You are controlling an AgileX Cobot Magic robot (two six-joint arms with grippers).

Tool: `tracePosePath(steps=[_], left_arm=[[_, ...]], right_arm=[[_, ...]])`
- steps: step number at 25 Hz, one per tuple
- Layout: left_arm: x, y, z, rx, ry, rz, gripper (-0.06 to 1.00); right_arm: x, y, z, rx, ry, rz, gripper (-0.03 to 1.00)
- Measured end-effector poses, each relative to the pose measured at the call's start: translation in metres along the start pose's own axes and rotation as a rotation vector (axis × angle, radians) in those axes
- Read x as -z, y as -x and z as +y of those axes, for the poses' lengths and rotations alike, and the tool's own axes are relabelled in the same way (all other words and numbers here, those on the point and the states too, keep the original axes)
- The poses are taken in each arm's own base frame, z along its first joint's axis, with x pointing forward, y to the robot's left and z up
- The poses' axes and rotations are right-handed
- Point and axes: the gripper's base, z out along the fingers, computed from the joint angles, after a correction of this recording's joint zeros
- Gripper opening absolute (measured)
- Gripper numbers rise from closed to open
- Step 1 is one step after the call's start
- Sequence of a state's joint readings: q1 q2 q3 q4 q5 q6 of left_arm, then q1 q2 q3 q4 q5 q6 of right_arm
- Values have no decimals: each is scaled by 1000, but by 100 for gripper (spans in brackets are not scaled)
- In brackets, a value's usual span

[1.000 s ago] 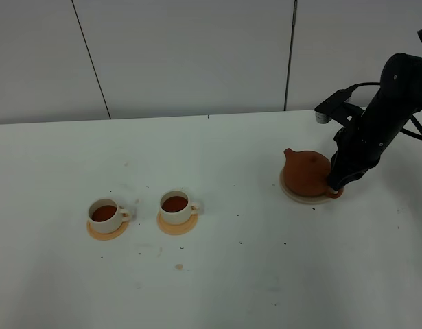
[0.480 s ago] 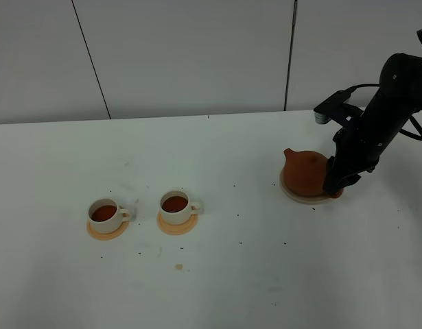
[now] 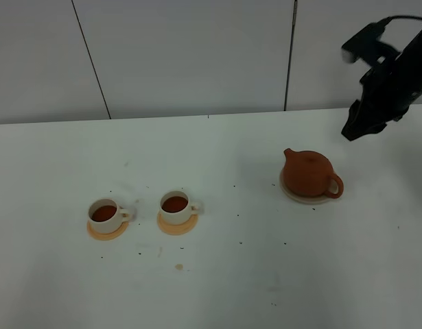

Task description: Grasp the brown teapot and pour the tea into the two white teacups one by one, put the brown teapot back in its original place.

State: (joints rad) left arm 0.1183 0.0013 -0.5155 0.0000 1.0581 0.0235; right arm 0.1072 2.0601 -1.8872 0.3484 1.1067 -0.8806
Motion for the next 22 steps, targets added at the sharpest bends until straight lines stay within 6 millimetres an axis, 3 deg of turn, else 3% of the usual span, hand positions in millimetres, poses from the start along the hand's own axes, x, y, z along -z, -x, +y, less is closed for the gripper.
tracePosePath(steps=[7, 11, 16, 22], left_arm=[[0, 0, 0, 0, 0, 0, 23], [0, 0, 0, 0, 0, 0, 23], [0, 0, 0, 0, 0, 0, 23], [0, 0, 0, 0, 0, 0, 23]], right_arm=[[116, -1, 14, -138, 8, -250, 31], [161, -20, 27, -185, -29, -319, 26], [190, -59, 53, -273, -66, -350, 25], [216, -109, 111, -348, -284, -477, 25]])
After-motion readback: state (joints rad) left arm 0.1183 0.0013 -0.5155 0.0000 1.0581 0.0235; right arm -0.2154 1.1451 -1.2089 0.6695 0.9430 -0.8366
